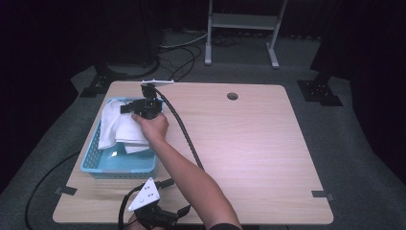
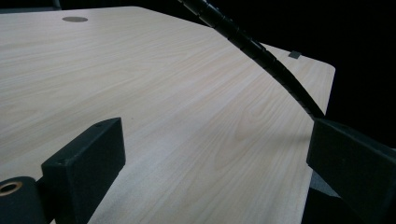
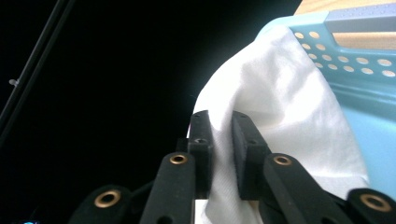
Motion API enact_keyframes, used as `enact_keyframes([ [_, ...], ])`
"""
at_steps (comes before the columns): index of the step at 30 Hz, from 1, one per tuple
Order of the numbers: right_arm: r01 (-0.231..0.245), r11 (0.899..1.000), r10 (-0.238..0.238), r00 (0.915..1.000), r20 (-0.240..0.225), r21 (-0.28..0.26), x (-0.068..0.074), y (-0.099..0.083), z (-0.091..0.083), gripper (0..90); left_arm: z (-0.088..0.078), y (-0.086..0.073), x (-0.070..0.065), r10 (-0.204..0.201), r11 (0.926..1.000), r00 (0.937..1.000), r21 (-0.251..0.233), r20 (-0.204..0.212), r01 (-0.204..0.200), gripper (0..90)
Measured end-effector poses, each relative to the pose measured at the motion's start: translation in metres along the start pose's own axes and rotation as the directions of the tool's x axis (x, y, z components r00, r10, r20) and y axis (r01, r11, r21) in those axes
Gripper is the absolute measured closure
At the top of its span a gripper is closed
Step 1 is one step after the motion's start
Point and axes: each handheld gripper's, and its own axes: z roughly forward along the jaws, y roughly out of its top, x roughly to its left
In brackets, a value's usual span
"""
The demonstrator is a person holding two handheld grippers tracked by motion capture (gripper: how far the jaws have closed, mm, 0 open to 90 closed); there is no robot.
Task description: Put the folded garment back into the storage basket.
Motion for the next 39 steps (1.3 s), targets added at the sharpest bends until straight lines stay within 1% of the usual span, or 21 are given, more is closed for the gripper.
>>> enact_keyframes([
  [1, -0.004, 1.000, 0.004, 0.9999, -0.010, 0.004, -0.002, 0.000, 0.001, 70.9, 0.000, 0.000, 0.000, -0.002, 1.0000, 1.0000, -0.002, 0.001, 0.003, 4.1],
  [2, -0.008, 1.000, 0.008, 0.9998, -0.019, 0.008, -0.004, -0.001, 0.002, 68.3, 0.000, 0.000, 0.000, -0.003, 1.0000, 1.0000, -0.003, 0.000, 0.003, 4.1],
  [4, 0.000, 1.000, 0.001, 0.9999, -0.016, 0.025, -0.007, -0.001, 0.003, 65.5, -0.001, 0.000, 0.000, -0.004, 1.0000, 1.0000, -0.004, 0.000, 0.004, 4.1],
  [6, 0.010, 1.000, -0.009, 0.9998, -0.020, 0.024, -0.009, -0.001, 0.001, 62.9, -0.001, 0.000, 0.000, -0.006, 1.0000, 1.0000, -0.005, 0.000, 0.006, 4.1],
  [10, 0.049, 0.998, -0.049, 0.9987, -0.012, 0.040, -0.009, -0.002, -0.002, 57.8, 0.000, 0.000, 0.000, -0.002, 1.0000, 1.0000, -0.004, 0.000, 0.002, 4.1],
  [13, 0.082, 0.995, -0.083, 0.9966, 0.000, 0.050, -0.008, -0.003, -0.005, 55.0, 0.000, 0.000, -0.001, -0.002, 1.0000, 1.0000, -0.002, 0.001, 0.002, 4.1],
  [21, 0.149, 0.987, -0.150, 0.9887, 0.004, 0.068, -0.009, -0.005, -0.016, 48.3, 0.001, 0.000, -0.001, -0.003, 1.0000, 1.0000, -0.004, 0.000, 0.003, 4.1],
  [26, 0.140, 0.987, -0.138, 0.9901, -0.029, 0.079, -0.010, -0.005, -0.024, 44.7, 0.002, 0.001, -0.001, 0.004, 1.0000, 1.0000, -0.001, 0.000, -0.004, 4.1],
  [29, 0.150, 0.985, -0.147, 0.9881, -0.047, 0.089, -0.009, -0.005, -0.026, 42.4, 0.003, 0.001, -0.002, 0.009, 1.0000, 1.0000, 0.000, -0.001, -0.009, 4.2],
  [35, 0.202, 0.974, -0.198, 0.9789, -0.050, 0.098, -0.007, -0.006, -0.030, 38.1, 0.002, 0.000, 0.000, 0.003, 1.0000, 1.0000, -0.005, -0.009, -0.003, 4.1],
  [37, 0.205, 0.973, -0.200, 0.9782, -0.055, 0.102, -0.007, -0.007, -0.031, 37.5, 0.002, 0.000, 0.001, 0.004, 1.0000, 0.9999, -0.004, -0.011, -0.004, 4.1],
  [39, 0.211, 0.973, -0.205, 0.9761, -0.072, 0.096, -0.007, -0.008, -0.032, 35.4, 0.002, 0.000, 0.001, 0.003, 1.0000, 0.9999, -0.005, -0.012, -0.003, 4.1],
])
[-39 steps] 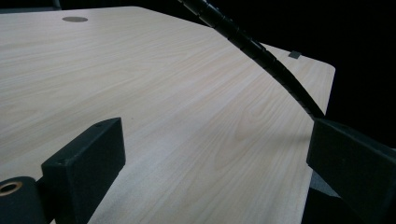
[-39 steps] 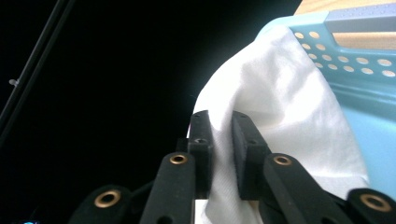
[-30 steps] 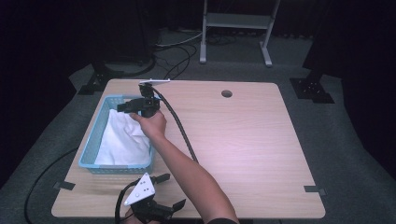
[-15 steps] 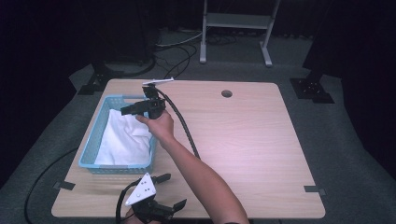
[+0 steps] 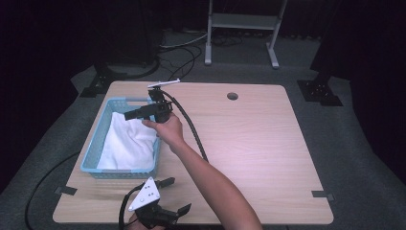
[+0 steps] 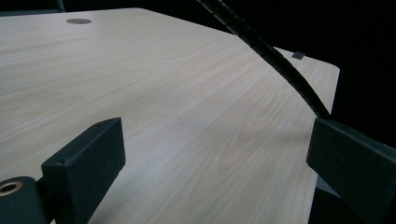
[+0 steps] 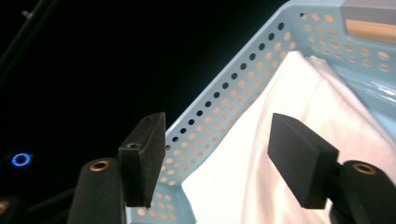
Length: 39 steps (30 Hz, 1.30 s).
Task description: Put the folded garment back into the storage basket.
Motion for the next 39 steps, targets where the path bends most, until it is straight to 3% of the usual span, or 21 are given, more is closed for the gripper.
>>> enact_keyframes([
  [4, 0.026, 1.000, -0.026, 0.9987, -0.044, -0.005, 0.000, -0.005, -0.005, 29.5, 0.001, 0.000, 0.000, 0.001, 1.0000, 1.0000, 0.003, 0.000, -0.001, 4.1],
  [9, 0.035, 0.999, -0.036, 0.9973, -0.064, -0.022, -0.003, -0.009, -0.011, 23.9, 0.001, 0.000, 0.000, 0.004, 1.0000, 1.0000, 0.004, 0.002, -0.004, 4.1],
  [23, 0.027, 0.997, -0.036, 0.9903, -0.134, -0.072, -0.010, -0.011, -0.027, 21.0, 0.001, -0.001, 0.002, -0.011, 0.9999, 0.9999, -0.003, 0.006, 0.011, 4.1],
  [39, 0.012, 0.994, -0.026, 0.9914, -0.128, -0.107, -0.007, -0.014, -0.042, 19.9, 0.001, -0.001, 0.000, -0.006, 1.0000, 1.0000, 0.001, 0.008, 0.006, 4.2],
])
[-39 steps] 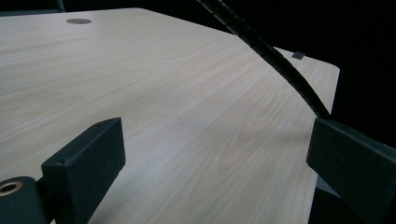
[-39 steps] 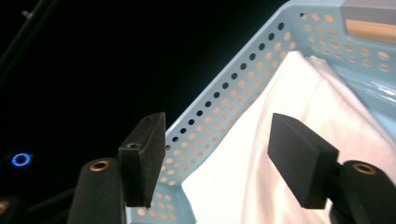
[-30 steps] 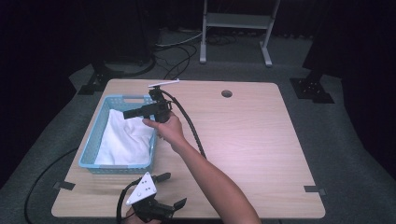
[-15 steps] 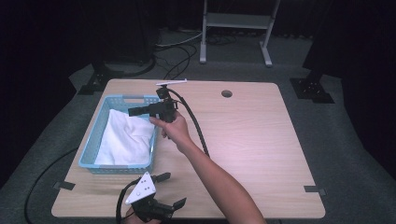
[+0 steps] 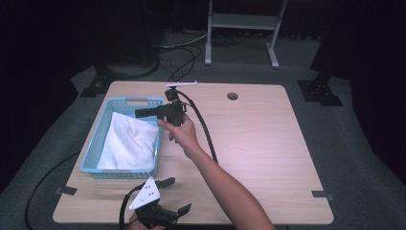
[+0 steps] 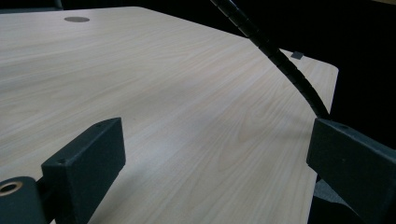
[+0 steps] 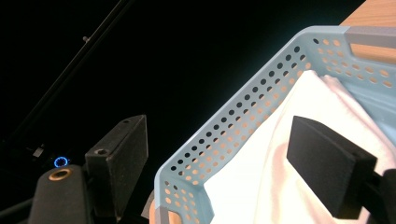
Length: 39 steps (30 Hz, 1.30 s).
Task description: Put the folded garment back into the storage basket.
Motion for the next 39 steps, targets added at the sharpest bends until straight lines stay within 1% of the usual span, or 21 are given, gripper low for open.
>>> enact_keyframes([
  [2, 0.006, 1.000, -0.006, 0.9999, 0.011, -0.006, 0.000, -0.001, -0.002, 19.6, 0.000, 0.000, 0.000, 0.000, 1.0000, 1.0000, 0.000, 0.000, 0.000, 4.2],
  [9, 0.008, 1.000, -0.008, 0.9999, 0.007, -0.024, 0.000, -0.002, -0.008, 16.6, 0.000, 0.000, -0.001, 0.002, 1.0000, 1.0000, -0.002, 0.001, -0.002, 4.1],
  [11, 0.013, 1.000, -0.013, 0.9998, 0.013, -0.025, 0.000, -0.002, -0.009, 15.4, 0.000, 0.000, -0.001, 0.003, 1.0000, 1.0000, -0.001, 0.001, -0.003, 4.2],
  [17, 0.007, 0.999, -0.006, 0.9997, 0.022, -0.032, 0.000, -0.004, -0.015, 15.3, 0.000, 0.000, -0.002, 0.005, 1.0000, 1.0000, 0.000, 0.001, -0.005, 4.1],
  [19, -0.002, 0.999, 0.003, 0.9999, 0.012, -0.046, -0.001, -0.005, -0.017, 15.3, 0.000, 0.000, -0.002, 0.008, 1.0000, 1.0000, 0.002, 0.000, -0.008, 4.2],
  [21, 0.010, 0.999, -0.009, 0.9996, 0.025, -0.053, -0.001, -0.006, -0.020, 15.3, 0.000, 0.000, -0.002, 0.007, 1.0000, 1.0000, 0.002, 0.000, -0.007, 4.1],
  [25, 0.003, 0.998, -0.001, 0.9996, 0.028, -0.068, -0.004, -0.008, -0.025, 13.1, 0.000, 0.000, -0.002, 0.007, 1.0000, 1.0000, 0.003, 0.001, -0.007, 4.1],
  [29, 0.014, 0.996, -0.010, 0.9990, 0.044, -0.083, -0.004, -0.009, -0.031, 13.1, 0.001, 0.000, -0.002, 0.009, 0.9999, 1.0000, 0.005, 0.002, -0.009, 4.2],
  [31, 0.012, 0.996, -0.008, 0.9990, 0.045, -0.086, -0.004, -0.010, -0.033, 12.9, 0.001, 0.000, -0.002, 0.009, 0.9999, 1.0000, 0.005, 0.002, -0.009, 4.2],
  [36, 0.030, 0.996, -0.024, 0.9972, 0.070, -0.087, -0.004, -0.011, -0.039, 12.9, 0.001, 0.000, -0.002, 0.010, 0.9999, 1.0000, 0.006, 0.002, -0.010, 4.1],
  [39, 0.027, 0.995, -0.021, 0.9972, 0.071, -0.096, -0.004, -0.012, -0.043, 12.8, 0.001, 0.000, -0.003, 0.010, 0.9999, 1.0000, 0.006, 0.003, -0.010, 4.1],
])
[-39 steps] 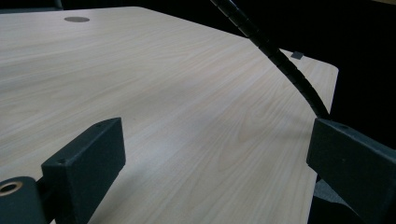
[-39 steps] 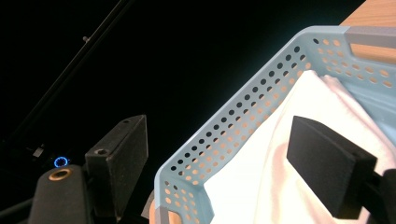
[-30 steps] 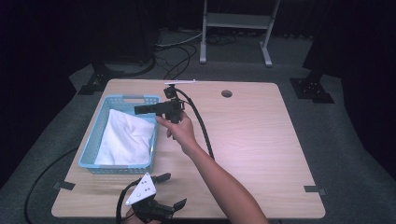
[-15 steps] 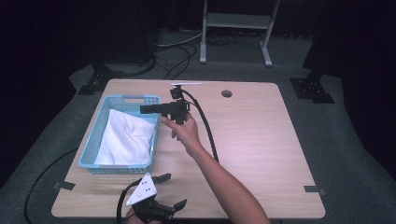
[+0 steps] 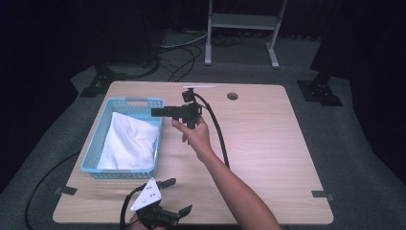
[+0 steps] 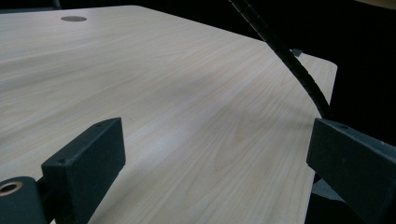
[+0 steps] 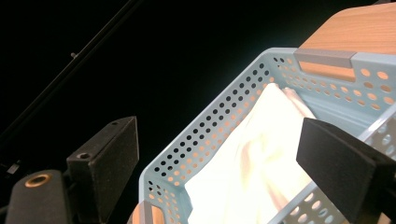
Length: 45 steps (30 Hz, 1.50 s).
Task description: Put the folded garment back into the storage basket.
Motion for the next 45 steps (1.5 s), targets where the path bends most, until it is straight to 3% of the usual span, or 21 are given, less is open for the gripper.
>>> enact_keyframes([
  [45, 0.004, 0.997, 0.001, 0.9979, 0.065, -0.082, -0.014, -0.011, -0.049, 12.8, 0.001, 0.000, -0.002, 0.009, 0.9999, 1.0000, 0.005, -0.002, -0.009, 4.2],
])
